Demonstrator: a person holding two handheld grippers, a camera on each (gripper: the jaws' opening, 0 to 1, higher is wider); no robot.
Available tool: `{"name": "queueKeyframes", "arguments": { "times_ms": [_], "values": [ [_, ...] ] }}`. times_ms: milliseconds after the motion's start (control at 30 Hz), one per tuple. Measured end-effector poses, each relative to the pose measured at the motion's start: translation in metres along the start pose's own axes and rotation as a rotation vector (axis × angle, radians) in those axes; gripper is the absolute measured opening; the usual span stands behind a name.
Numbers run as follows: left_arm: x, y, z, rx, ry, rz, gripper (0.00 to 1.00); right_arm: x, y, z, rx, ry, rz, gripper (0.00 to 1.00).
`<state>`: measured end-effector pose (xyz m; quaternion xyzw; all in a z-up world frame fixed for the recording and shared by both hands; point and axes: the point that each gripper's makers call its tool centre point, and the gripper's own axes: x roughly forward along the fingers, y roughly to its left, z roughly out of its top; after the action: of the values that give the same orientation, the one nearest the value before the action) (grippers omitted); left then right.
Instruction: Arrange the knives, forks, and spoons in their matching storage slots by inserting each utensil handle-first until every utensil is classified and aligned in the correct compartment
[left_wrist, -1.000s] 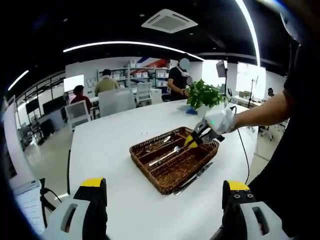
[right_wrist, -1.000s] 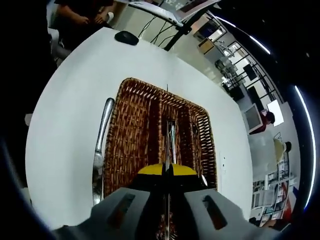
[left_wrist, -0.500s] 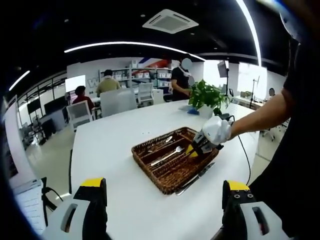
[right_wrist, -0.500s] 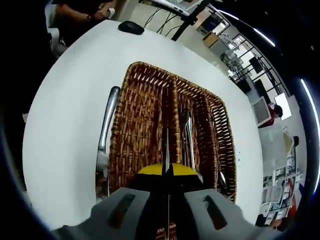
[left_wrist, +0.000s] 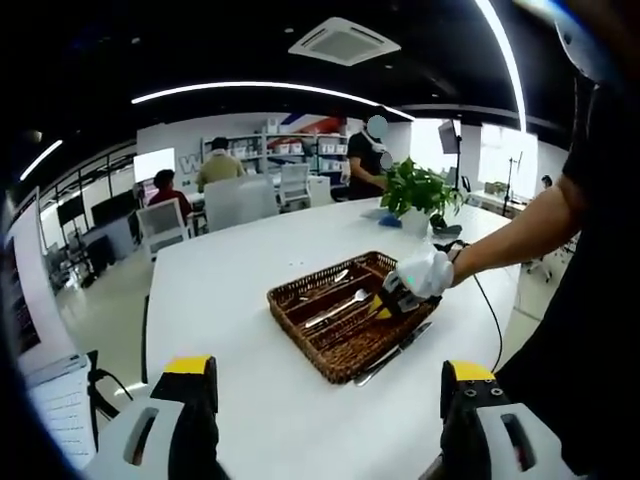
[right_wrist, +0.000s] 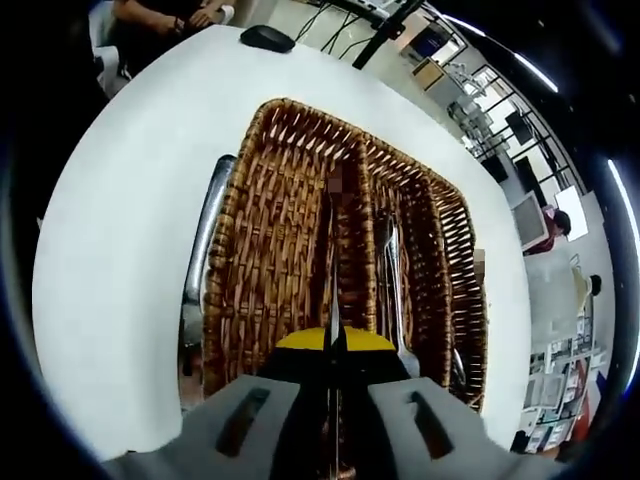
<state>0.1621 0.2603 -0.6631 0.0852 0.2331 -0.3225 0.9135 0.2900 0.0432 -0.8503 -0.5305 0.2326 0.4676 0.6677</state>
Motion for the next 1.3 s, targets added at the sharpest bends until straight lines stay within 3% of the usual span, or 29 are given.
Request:
{"name": "queueKeyframes", "arguments": {
  "times_ms": [333, 667, 967, 1267, 1300],
  "values": [
    [-0.003, 0.004, -0.003, -0.017, 0.004, 0.013, 0.99, 0.014, 0.009, -0.004, 0.017, 0.036, 0.048, 0.01],
    [-0.005, 0.003, -0.003, -0.014, 0.0, 0.016, 0.99, 0.011, 0.009, -0.005, 0.039, 0.022, 0.063, 0.02],
    [-0.005, 0.0, -0.005, -0.007, -0.003, 0.008, 0.99, 0.0, 0.014, -0.002, 0.112, -0.017, 0.084, 0.18],
    [0.0, -0.004, 0.003, 0.006, -0.024, -0.005, 0.99, -0.019, 0.003, 0.01, 0.163, -0.086, 0.043, 0.28],
    [0.0, -0.005, 0.004, 0.007, -0.026, -0.007, 1.0, -0.021, -0.003, 0.015, 0.163, -0.116, 0.007, 0.39]
  ]
}}
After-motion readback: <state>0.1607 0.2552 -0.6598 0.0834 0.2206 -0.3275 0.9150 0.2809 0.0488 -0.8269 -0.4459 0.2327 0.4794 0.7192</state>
